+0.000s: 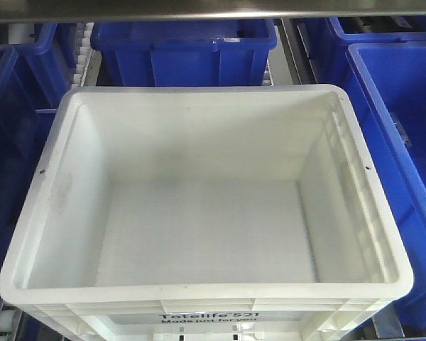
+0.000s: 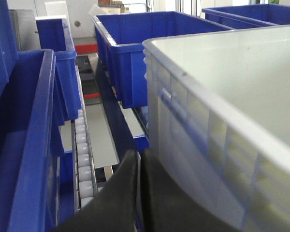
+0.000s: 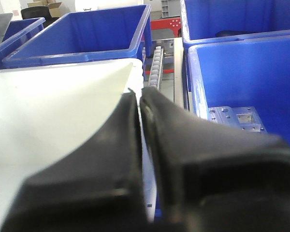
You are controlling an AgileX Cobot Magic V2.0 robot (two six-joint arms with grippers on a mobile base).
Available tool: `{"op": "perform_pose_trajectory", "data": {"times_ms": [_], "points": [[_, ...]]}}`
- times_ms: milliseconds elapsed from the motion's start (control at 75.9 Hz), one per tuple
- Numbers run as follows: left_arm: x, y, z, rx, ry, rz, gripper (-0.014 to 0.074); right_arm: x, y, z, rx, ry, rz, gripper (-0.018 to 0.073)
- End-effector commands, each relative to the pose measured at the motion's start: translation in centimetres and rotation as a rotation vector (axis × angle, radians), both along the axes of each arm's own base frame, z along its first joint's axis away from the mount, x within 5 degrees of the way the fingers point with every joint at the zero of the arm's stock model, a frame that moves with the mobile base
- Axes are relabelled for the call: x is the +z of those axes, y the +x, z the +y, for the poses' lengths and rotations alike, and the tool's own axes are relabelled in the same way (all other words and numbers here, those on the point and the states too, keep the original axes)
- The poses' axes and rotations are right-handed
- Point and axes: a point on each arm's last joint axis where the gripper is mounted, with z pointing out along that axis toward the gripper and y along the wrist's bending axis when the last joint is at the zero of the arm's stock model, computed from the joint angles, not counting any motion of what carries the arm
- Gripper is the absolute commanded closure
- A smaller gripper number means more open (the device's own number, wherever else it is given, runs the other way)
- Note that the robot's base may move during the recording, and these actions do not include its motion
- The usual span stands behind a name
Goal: Move bin from left to right shelf
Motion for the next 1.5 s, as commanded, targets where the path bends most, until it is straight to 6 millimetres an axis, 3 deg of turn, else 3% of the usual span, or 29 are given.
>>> {"op": "perform_pose_trajectory", "data": {"times_ms": [0, 988, 1120, 1239, 1344, 1489], "points": [[0.8, -0.1, 0.2, 0.021, -0.05, -0.153, 0.0602, 1.5, -0.1, -0.2, -0.024, 0.012, -0.089, 0.0568], [0.7, -0.1, 0.2, 0.017, -0.025, -0.126, 0.0602, 1.5, -0.1, -0.2, -0.024, 0.012, -0.089, 0.0568], [0.7, -0.1, 0.2, 0.017, -0.025, -0.126, 0.0602, 1.4, 0.0, -0.4, -0.058, -0.088, -0.104, 0.0568], [0.7, -0.1, 0.2, 0.017, -0.025, -0.126, 0.0602, 1.3, 0.0, -0.6, -0.066, -0.025, -0.079, 0.0568], [0.7, -0.1, 0.2, 0.017, -0.025, -0.126, 0.0602, -0.9, 0.7, -0.6, -0.078, -0.065, -0.052, 0.0568], [0.7, -0.1, 0.2, 0.017, -0.025, -0.126, 0.0602, -6.1, 1.2, -0.5, -0.077, -0.009, -0.07, 0.0568]]}}
